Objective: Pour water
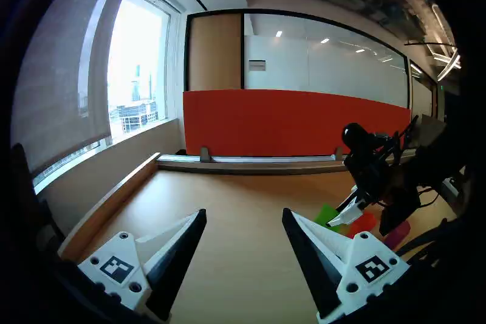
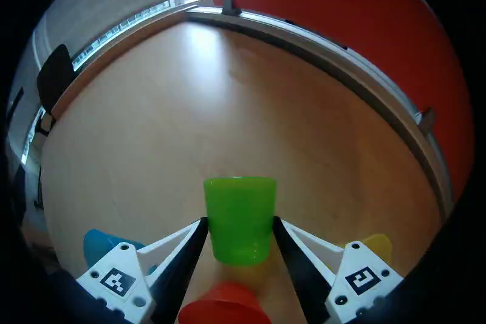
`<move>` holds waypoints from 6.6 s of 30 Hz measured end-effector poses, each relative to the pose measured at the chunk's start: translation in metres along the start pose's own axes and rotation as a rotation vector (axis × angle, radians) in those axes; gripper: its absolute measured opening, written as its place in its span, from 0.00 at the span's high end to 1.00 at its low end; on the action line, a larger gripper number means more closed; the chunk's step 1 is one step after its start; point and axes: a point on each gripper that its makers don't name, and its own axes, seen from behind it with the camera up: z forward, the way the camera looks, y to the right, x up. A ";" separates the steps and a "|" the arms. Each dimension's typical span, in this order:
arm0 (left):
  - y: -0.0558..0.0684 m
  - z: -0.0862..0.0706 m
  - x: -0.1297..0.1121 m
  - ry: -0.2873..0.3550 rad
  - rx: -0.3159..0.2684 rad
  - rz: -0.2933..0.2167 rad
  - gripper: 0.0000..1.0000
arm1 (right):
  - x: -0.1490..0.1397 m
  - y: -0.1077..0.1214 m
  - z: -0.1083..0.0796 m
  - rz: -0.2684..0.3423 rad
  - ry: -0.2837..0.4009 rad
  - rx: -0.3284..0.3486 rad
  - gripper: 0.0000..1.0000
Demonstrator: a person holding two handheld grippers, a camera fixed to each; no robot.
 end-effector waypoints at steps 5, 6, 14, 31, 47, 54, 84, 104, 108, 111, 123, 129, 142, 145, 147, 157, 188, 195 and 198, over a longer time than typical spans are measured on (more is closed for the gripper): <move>0.000 0.001 0.000 -0.001 -0.001 0.002 0.08 | 0.001 0.000 0.001 0.003 -0.006 0.001 0.18; 0.000 0.001 0.000 -0.001 -0.001 0.002 0.08 | 0.001 0.000 0.001 0.003 -0.008 0.000 0.18; -0.001 0.001 -0.001 0.000 0.001 0.001 0.08 | 0.003 0.001 0.002 -0.002 -0.015 -0.006 0.18; -0.002 0.001 -0.003 -0.008 0.003 0.003 0.08 | 0.002 0.004 0.004 0.004 -0.041 -0.015 0.17; -0.005 -0.003 -0.001 -0.005 0.010 0.007 0.08 | 0.006 -0.002 -0.002 0.017 0.013 0.006 0.18; 0.000 -0.005 0.009 0.009 0.001 0.018 0.08 | 0.032 -0.015 -0.029 0.081 0.179 0.055 0.18; 0.074 -0.024 0.072 0.094 -0.149 0.092 0.08 | 0.061 -0.035 -0.348 0.073 1.063 -0.067 0.18; 0.121 -0.027 0.078 0.101 -0.254 0.138 0.08 | -0.012 -0.044 -0.455 0.075 1.257 -0.214 0.18; 0.127 -0.027 0.074 0.095 -0.267 0.135 0.08 | -0.022 -0.042 -0.461 0.078 1.263 -0.236 0.18; 0.132 -0.028 0.070 0.087 -0.277 0.135 0.08 | -0.028 -0.042 -0.463 0.078 1.260 -0.250 0.18; 0.148 -0.031 0.046 0.061 -0.306 0.146 0.08 | -0.047 -0.037 -0.468 0.088 1.248 -0.270 0.18; 0.153 -0.029 0.031 0.050 -0.313 0.145 0.08 | -0.051 -0.038 -0.471 0.091 1.243 -0.269 0.18; 0.164 -0.024 -0.005 0.019 -0.317 0.137 0.08 | -0.064 -0.035 -0.462 0.093 1.225 -0.268 0.18; 0.166 -0.023 -0.013 0.015 -0.320 0.136 0.08 | -0.067 -0.033 -0.460 0.096 1.219 -0.269 0.18; 0.168 -0.021 -0.018 0.011 -0.322 0.135 0.08 | -0.068 -0.032 -0.457 0.099 1.213 -0.269 0.18; 0.174 -0.011 -0.054 -0.018 -0.322 0.117 0.08 | -0.075 -0.030 -0.442 0.108 1.182 -0.263 0.18; 0.198 0.050 -0.168 -0.224 -0.298 0.176 0.07 | -0.085 -0.026 -0.411 0.118 1.108 -0.258 0.18; 0.204 0.061 -0.172 -0.232 -0.299 0.175 0.08 | -0.084 -0.022 -0.408 0.119 1.102 -0.261 0.18; 0.205 0.066 -0.173 -0.234 -0.298 0.177 0.07 | -0.084 -0.020 -0.408 0.119 1.102 -0.262 0.18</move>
